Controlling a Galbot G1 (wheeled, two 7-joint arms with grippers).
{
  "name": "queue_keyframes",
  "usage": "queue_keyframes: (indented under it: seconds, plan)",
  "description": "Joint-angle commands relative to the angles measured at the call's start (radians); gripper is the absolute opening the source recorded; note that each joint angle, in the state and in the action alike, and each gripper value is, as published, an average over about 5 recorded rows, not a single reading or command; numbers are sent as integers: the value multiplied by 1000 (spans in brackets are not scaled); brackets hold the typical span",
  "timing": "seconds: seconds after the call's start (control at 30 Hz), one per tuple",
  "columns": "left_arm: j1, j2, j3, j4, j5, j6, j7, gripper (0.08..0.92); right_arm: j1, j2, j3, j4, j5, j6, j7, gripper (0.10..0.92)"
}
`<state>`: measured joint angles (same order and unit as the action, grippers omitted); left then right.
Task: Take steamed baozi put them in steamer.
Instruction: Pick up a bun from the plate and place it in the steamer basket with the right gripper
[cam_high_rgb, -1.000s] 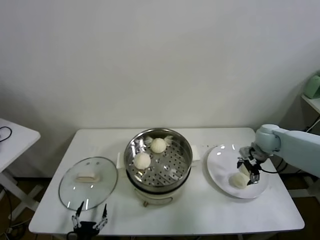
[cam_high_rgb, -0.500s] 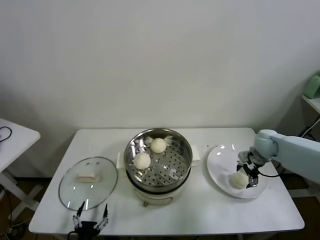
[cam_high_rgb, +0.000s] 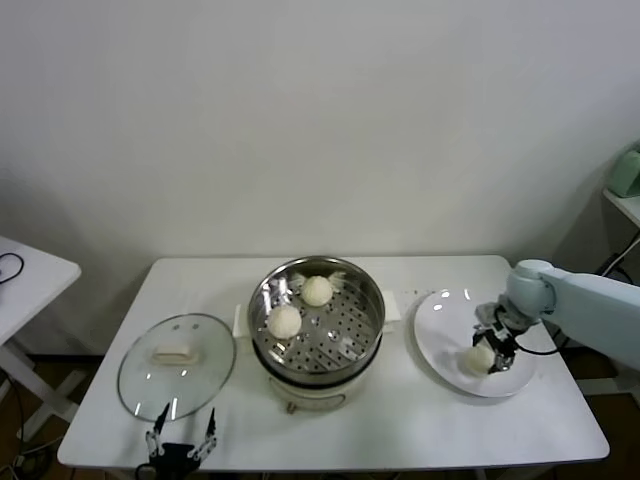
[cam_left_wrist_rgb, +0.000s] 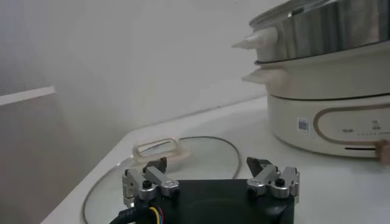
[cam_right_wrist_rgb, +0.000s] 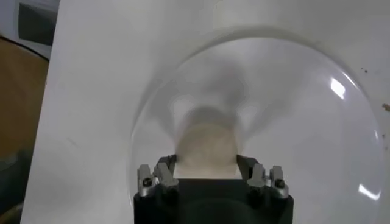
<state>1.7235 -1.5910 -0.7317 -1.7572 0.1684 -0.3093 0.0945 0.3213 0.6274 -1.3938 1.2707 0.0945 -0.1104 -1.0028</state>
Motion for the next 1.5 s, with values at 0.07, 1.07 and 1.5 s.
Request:
queue_keyframes:
  seconds: [0.07, 1.07, 1.5]
  plan:
    - [4, -2, 4, -8, 5, 2, -1, 823, 239, 6, -123, 70, 38, 79, -37, 675]
    - [6, -1, 0, -6, 3, -11, -3, 823, 689, 347, -98, 552, 108, 329, -127, 662]
    - [3, -6, 0, -4, 5, -10, -3, 823, 413, 569, -77, 434, -52, 305, -75, 662]
